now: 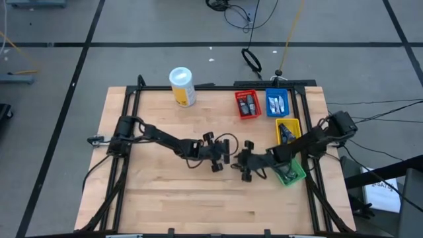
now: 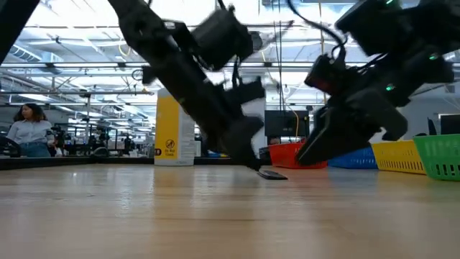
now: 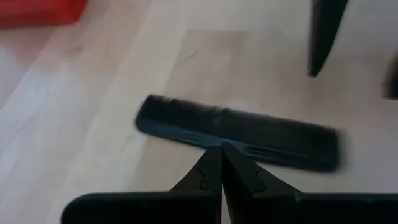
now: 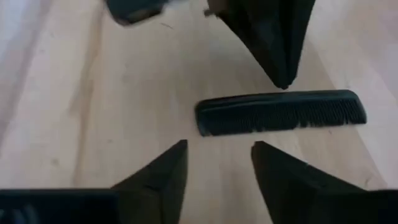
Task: Pick & Place Travel size toiletries
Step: Put the black comb into the green bin
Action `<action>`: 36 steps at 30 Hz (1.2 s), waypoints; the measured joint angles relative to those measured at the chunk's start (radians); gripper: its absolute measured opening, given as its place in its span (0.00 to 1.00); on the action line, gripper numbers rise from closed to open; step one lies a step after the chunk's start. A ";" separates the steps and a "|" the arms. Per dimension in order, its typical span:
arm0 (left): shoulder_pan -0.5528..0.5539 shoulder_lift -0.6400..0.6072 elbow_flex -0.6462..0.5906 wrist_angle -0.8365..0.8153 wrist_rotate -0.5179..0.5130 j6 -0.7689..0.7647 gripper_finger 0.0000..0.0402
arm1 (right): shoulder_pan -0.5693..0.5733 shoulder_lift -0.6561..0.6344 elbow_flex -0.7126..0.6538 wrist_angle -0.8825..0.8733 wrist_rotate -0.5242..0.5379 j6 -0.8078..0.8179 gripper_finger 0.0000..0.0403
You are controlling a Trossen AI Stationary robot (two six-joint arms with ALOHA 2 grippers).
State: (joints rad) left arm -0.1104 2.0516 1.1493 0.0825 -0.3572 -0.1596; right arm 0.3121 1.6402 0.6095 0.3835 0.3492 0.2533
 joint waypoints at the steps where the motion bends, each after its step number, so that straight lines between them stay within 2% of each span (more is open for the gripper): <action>1: 0.011 0.009 0.000 -0.005 0.000 0.000 0.00 | -0.017 0.000 0.000 -0.003 -0.017 -0.016 0.43; 6: 0.044 0.017 0.000 -0.008 0.083 -0.002 0.01 | -0.066 0.000 0.001 -0.001 -0.115 -0.050 0.53; 8: 0.043 0.017 0.000 -0.007 0.142 -0.003 0.00 | -0.077 0.000 0.001 -0.001 -0.111 -0.073 0.54; 14: -0.025 0.020 0.000 0.049 0.294 -0.031 0.00 | -0.089 0.000 0.001 -0.054 0.070 -0.177 0.52; 17: -0.057 0.013 -0.002 0.080 0.301 -0.047 0.01 | -0.088 0.000 0.001 -0.100 0.121 -0.169 0.50; 19: -0.061 -0.014 0.000 0.078 0.259 -0.059 0.01 | -0.085 -0.002 0.001 -0.100 0.067 -0.120 0.49; 22: -0.014 -0.060 0.006 0.084 0.177 -0.027 0.00 | -0.074 -0.003 0.001 -0.037 -0.121 -0.076 0.46; 24: 0.037 -0.063 0.006 0.085 0.167 0.014 0.01 | -0.061 0.016 0.002 0.019 -0.189 -0.038 0.44; 26: 0.087 -0.055 0.003 0.094 0.192 0.053 0.00 | -0.045 0.042 -0.008 0.080 -0.187 -0.021 0.41; 30: 0.163 -0.014 0.004 0.135 0.300 0.120 0.00 | -0.026 0.124 -0.033 0.285 -0.096 -0.017 0.31; 33: 0.185 0.026 0.004 0.163 0.327 0.159 0.00 | -0.037 0.193 -0.035 0.390 -0.039 0.002 0.21; 36: 0.188 0.052 0.004 0.179 0.331 0.203 0.01 | -0.052 0.237 -0.033 0.431 -0.031 0.034 0.11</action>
State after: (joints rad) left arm 0.0772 2.1040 1.1531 0.2613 -0.0262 0.0429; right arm 0.2599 1.8774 0.5762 0.8144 0.3178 0.2878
